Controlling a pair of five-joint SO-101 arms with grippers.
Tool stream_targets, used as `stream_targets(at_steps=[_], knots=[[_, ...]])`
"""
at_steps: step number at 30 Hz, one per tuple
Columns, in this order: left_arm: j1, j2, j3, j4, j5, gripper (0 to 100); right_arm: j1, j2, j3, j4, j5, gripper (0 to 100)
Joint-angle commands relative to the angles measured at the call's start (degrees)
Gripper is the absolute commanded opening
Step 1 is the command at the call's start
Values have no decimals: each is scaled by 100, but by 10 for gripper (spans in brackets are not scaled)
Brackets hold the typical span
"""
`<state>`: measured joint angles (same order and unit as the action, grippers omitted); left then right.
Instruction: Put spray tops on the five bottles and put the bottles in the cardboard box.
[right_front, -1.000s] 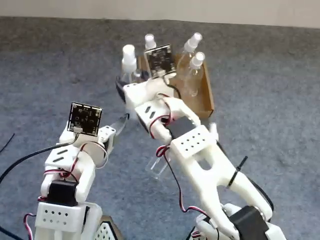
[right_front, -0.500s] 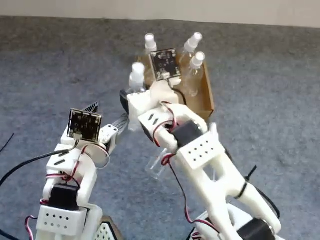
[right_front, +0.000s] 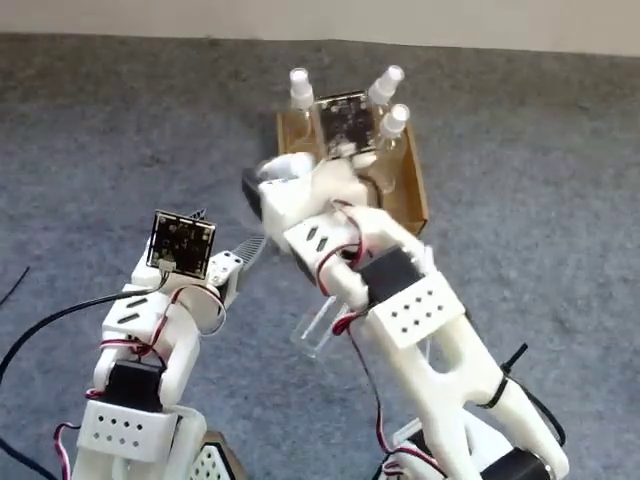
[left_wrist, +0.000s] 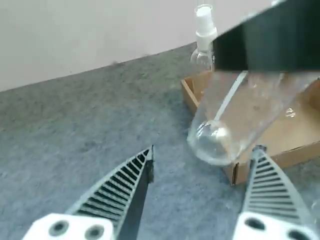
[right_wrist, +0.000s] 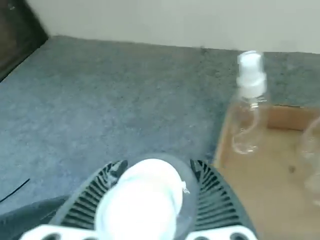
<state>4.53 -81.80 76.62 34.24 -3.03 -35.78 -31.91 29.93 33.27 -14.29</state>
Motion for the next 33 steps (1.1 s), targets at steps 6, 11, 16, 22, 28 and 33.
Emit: stream_targets(at_steps=[6,11,16,22,28,33], knots=[[-831,-66,13,18,18,274,1156,1578,-2000,-22,422,4],[-1051,-66,277,-167,18,273,1147,3002,-3292,673,686,4],[-1051,-57,286,-202,18,273,1156,3855,-4295,901,703,4],[-1051,-66,374,-237,18,273,1156,4532,-4620,901,703,4],[-1042,-66,382,-237,18,273,1156,4884,-4620,901,703,4],[-1042,-66,391,-237,18,273,1156,5121,-4620,892,712,4]])
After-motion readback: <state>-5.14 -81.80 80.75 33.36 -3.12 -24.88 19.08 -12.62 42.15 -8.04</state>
